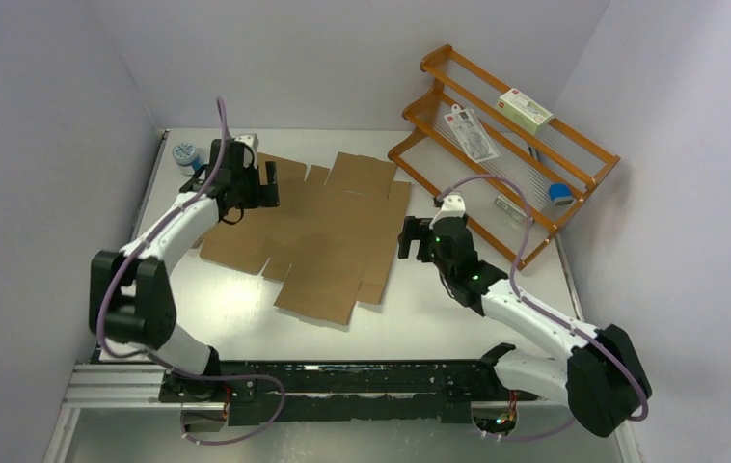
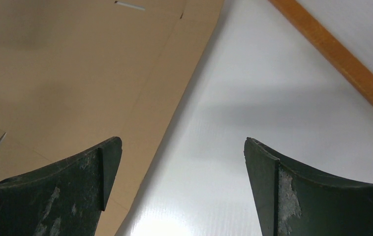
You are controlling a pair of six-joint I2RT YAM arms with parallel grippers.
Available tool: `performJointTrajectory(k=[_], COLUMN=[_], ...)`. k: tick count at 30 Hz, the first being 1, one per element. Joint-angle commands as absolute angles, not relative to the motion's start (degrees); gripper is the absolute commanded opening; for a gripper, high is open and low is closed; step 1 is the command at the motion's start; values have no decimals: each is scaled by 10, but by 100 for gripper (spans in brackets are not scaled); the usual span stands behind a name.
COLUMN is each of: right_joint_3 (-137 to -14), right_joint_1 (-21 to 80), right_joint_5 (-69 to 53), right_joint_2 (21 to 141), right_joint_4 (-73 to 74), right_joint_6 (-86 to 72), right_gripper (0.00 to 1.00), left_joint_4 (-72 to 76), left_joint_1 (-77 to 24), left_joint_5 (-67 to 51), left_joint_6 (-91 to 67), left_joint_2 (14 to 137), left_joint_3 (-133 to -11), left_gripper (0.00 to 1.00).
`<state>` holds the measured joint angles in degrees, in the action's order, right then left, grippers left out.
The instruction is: Fold the paper box
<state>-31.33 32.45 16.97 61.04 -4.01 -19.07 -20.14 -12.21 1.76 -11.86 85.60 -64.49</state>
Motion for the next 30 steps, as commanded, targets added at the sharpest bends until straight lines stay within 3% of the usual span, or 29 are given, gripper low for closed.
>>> performJointTrajectory(k=[1, 12, 23, 30], right_joint_3=[-313, -330, -311, -307], right_joint_1=[350, 376, 369, 363], right_joint_5=[162, 106, 61, 52], right_joint_2=[666, 790, 858, 887], right_joint_4=[-92, -127, -198, -214], right_joint_6=[-191, -266, -335, -352], right_gripper=[100, 99, 69, 56], left_joint_4=[-218, -244, -276, -283], left_joint_1=[-95, -54, -50, -50], left_joint_5=[-34, -87, -98, -116], left_joint_6=[-125, -78, -69, -82], left_joint_2=[934, 1086, 1113, 1086], left_joint_3=[-692, -738, -715, -696], left_gripper=[97, 97, 97, 97])
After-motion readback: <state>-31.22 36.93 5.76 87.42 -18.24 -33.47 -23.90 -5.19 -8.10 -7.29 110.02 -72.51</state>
